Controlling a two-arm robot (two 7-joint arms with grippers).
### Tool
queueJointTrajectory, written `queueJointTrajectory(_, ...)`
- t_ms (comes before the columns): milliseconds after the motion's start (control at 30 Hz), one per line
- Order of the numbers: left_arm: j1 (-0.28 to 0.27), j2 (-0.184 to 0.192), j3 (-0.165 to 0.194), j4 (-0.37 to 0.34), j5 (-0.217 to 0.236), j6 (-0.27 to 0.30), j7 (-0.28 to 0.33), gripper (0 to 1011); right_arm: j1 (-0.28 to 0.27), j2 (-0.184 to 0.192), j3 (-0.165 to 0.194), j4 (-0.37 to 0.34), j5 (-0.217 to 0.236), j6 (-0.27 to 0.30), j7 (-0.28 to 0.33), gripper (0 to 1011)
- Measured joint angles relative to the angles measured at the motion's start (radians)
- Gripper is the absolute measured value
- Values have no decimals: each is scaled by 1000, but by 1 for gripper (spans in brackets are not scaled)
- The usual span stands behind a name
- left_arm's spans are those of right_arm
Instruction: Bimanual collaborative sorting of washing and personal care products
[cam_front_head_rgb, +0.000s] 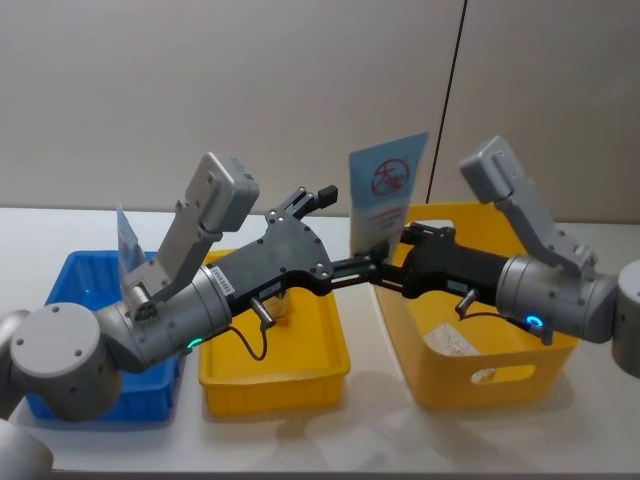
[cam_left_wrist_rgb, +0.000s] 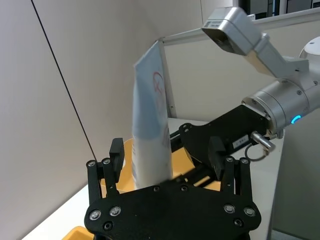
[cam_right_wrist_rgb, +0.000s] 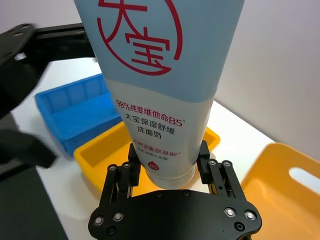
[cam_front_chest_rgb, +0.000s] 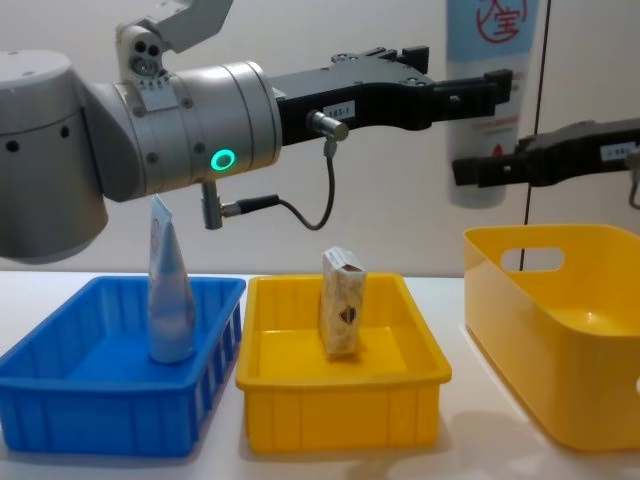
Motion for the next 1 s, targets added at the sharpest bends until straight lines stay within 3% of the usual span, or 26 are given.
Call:
queueJointTrajectory(533, 0, 0, 0, 0, 0, 0, 0, 1001, -10, -42, 82, 29, 44, 130, -171, 628)
queueJointTrajectory(1000, 0, 0, 0, 0, 0, 0, 0, 1001, 7, -77, 121, 81, 26, 243, -346, 629)
